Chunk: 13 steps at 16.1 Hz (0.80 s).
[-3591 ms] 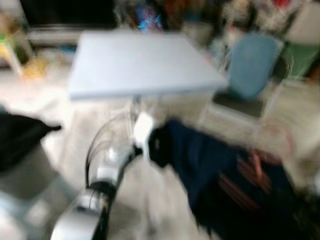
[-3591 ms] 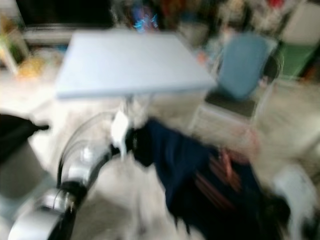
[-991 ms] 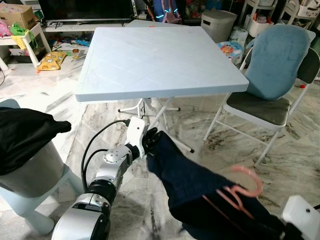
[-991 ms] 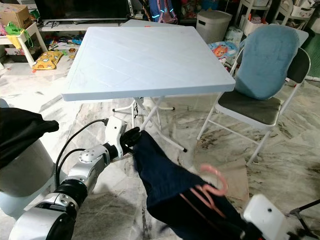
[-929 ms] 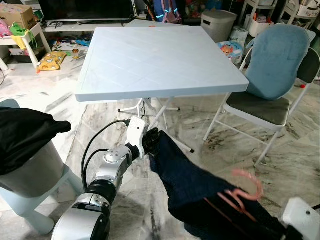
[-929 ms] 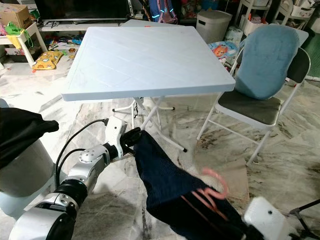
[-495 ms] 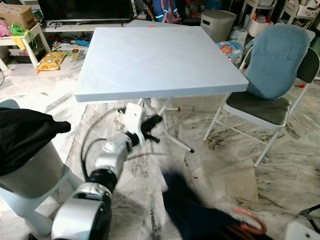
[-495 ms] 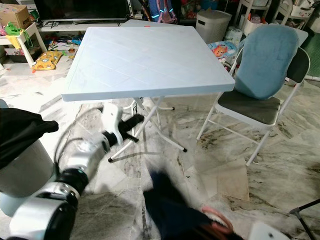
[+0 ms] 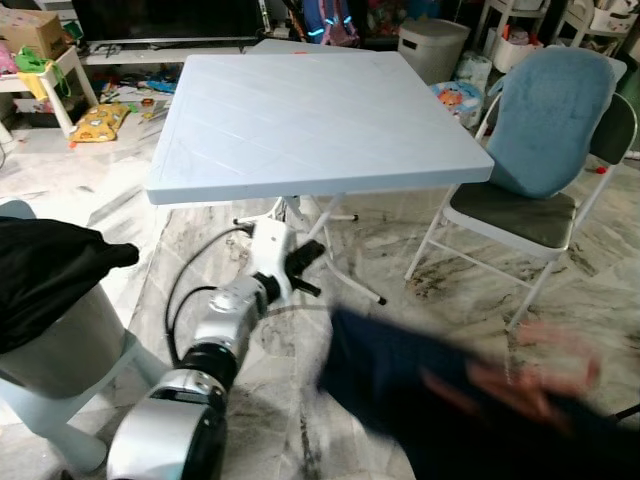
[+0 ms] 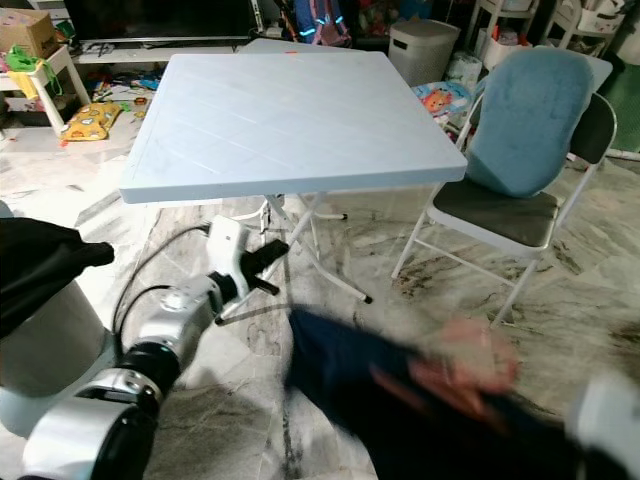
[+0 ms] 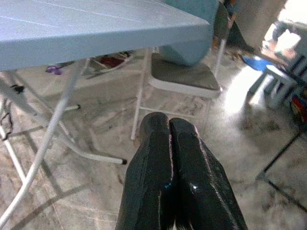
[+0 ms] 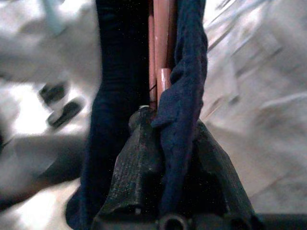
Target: Hang hanger
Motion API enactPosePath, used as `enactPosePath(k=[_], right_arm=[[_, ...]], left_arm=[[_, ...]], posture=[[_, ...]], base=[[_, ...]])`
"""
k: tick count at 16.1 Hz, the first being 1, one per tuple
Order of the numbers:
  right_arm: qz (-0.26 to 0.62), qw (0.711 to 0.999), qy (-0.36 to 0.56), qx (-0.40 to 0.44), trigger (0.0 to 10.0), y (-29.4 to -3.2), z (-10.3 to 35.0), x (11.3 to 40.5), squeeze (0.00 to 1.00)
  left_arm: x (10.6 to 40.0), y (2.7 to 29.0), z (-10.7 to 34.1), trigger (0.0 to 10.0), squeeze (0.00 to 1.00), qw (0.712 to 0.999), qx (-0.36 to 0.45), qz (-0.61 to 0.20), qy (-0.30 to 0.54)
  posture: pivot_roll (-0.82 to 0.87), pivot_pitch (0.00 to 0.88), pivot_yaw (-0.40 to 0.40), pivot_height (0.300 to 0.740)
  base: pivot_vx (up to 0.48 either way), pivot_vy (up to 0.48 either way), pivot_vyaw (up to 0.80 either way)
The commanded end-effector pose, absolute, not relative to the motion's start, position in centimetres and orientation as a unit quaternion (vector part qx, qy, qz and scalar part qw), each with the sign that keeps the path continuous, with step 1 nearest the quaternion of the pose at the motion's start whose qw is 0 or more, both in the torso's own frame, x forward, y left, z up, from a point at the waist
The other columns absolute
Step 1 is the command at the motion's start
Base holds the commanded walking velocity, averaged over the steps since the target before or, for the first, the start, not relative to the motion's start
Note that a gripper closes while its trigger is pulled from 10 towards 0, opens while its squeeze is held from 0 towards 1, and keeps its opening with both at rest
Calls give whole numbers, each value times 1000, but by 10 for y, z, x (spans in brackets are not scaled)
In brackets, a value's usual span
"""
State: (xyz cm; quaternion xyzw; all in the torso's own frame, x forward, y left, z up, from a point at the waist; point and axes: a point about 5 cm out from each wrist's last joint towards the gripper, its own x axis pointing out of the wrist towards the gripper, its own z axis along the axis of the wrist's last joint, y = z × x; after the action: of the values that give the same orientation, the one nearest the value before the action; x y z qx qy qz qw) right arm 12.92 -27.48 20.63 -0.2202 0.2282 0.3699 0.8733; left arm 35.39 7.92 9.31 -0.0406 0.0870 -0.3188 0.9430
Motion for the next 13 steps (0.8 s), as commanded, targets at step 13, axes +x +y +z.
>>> enactPosePath(k=[13], right_arm=[[178,964,174,-98,0,-190,136,218,0]], left_arm=[[333,41,100,10000,0,908,43,-416,-10]], posture=[[-74,0,-19,740]], base=[[0,0,0]])
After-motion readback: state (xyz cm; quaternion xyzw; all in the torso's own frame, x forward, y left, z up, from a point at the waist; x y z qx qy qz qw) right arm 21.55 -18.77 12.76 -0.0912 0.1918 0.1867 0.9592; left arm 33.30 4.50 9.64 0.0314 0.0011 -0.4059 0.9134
